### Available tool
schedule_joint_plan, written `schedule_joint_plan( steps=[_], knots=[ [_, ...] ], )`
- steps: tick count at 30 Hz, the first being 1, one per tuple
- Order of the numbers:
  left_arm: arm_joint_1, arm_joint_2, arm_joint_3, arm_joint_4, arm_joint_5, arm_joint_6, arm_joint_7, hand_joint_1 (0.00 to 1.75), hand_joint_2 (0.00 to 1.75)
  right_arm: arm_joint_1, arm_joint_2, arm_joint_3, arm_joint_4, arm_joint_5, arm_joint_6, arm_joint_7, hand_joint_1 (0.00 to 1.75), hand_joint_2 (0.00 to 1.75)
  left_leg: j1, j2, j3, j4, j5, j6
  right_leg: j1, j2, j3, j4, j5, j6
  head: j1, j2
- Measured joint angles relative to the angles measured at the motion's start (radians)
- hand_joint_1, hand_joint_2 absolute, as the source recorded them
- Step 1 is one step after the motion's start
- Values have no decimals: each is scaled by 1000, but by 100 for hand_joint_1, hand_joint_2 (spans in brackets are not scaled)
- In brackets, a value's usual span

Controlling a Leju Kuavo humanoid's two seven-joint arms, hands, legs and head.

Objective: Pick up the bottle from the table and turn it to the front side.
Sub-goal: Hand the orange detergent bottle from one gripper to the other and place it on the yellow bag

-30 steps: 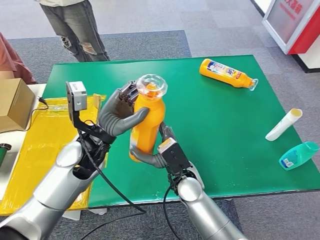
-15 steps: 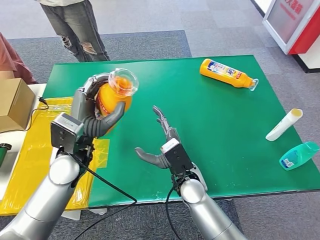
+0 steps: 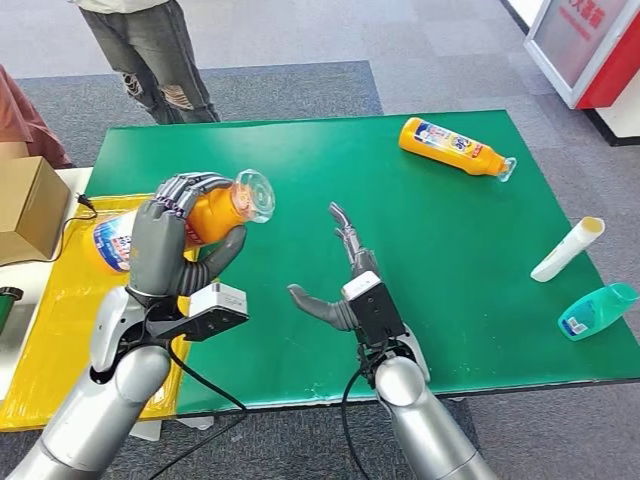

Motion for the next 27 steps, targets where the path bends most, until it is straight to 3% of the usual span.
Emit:
schedule_joint_plan(
  steps=[4, 10, 13, 17, 27],
  knots=[
    [35, 10, 17, 9, -147, -96, 95, 175, 175, 15, 0, -45, -49, 24, -2, 22, 0, 175, 0, 0, 0, 0, 0, 0, 0, 0, 0, 0, 0, 0, 0, 0],
    [72, 28, 32, 43, -175, -133, 111, 175, 175, 30, 0, -92, -105, 37, 1, 36, 0, 175, 0, 0, 0, 0, 0, 0, 0, 0, -1, 0, 0, 0, 0, 0],
    [70, 41, 35, 61, -186, -233, 151, 175, 175, 35, 0, -105, -119, 45, 2, 38, 0, 175, 0, 0, 0, 0, 0, 0, 0, 0, 0, 0, 0, 0, 0, 0],
    [66, 96, 31, 139, -204, -390, 202, 175, 175, 46, 0, -142, -147, 63, 15, 44, 0, 175, 0, 1, 0, 0, 0, -1, 0, 1, -1, 0, 0, -1, 0, 0],
    [45, 238, 14, 247, -122, -525, 193, 175, 175, 55, 0, -188, -189, 86, 33, 44, 0, 175, 1, 1, 0, 0, 1, -1, 1, 1, -1, 0, 0, -1, 0, 0]
  ],
)
